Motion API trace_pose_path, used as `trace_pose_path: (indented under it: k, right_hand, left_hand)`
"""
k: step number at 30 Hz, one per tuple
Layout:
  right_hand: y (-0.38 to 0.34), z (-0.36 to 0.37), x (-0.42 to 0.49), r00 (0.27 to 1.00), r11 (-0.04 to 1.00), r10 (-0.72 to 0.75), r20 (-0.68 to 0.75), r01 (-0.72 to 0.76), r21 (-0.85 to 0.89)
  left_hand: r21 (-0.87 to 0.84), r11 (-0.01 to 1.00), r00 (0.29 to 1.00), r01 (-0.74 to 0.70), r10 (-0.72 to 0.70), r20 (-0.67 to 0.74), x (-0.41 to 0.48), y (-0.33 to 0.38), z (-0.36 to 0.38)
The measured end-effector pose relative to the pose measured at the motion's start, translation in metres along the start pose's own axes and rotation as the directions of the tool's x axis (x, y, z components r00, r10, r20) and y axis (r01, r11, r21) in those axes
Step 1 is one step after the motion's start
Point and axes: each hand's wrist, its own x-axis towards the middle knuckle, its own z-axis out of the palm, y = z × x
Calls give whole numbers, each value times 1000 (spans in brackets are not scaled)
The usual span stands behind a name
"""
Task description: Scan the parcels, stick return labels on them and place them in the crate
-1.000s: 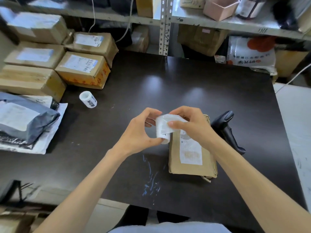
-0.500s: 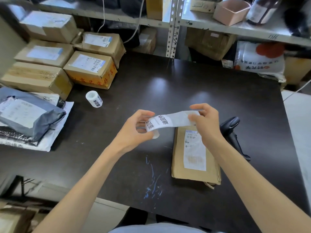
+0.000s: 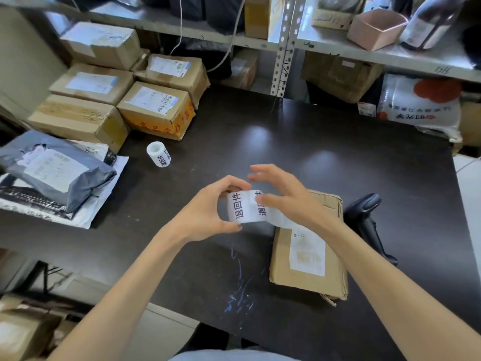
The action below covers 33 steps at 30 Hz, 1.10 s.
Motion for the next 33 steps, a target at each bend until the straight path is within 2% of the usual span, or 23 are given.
trace_pose_path:
  k: [1,3,5,7,9,10,12,13,15,16,17,19,20,22,24,28,33]
  right_hand:
    - [-2,1,2,997,999,6,79,-9,31]
    - [-3,4,6,995,996,20,101,-28,80]
    - [-3,8,7,995,970,96,-13,-90,226]
    - [-4,15,8,968,897,196,-157,-112,428]
    - [-7,22,9,913,797,318,-255,-112,594]
    - [-8,26,9,882,746,382,-275,-118,655]
    - [-11,31,10,829,652,494,-262,-153,743]
    - [-12,33,10,809,617,532,-250,-168,769]
    - [-12,36,9,790,617,550,-273,-164,770]
    - [-11,37,8,782,673,529,-329,-150,724]
    - [-9,38,5,772,774,473,-425,-133,620]
    - [-5,37,-1,771,963,214,-599,-65,260]
    - [-2,34,-5,788,997,47,-614,0,77]
    - [1,30,-8,845,979,-183,-503,113,-168]
    - [4,29,-11,892,957,-235,-385,142,-254]
    - [8,30,-14,897,960,-198,-395,96,-262]
    - [11,23,-13,924,935,-215,-317,101,-339]
  left_hand:
    - [5,1000,1000,-14,14,14,1,1,-2]
    - [10,999,999,-44,44,0,3,1,-8]
    - [2,999,998,-34,34,-59,5,0,-9]
    - [-32,999,977,25,-31,-210,4,3,3]
    - [-187,977,887,103,-176,-428,1,7,25]
    - [-301,944,845,136,-269,-461,0,9,35]
    - [-454,864,846,218,-399,-354,2,11,50]
    - [-458,854,861,248,-411,-299,4,10,54]
    - [-415,877,869,241,-385,-309,7,10,55]
    - [-408,884,864,231,-379,-332,9,10,54]
    - [-407,885,859,227,-378,-344,11,9,53]
    - [-386,889,862,247,-384,-331,13,7,50]
    - [-373,893,871,252,-377,-315,14,6,48]
    - [-347,910,895,227,-335,-294,15,5,45]
    - [-310,931,918,191,-281,-278,15,7,42]
    - [-220,960,951,176,-224,-216,15,7,41]
    - [-158,973,960,169,-198,-197,13,4,42]
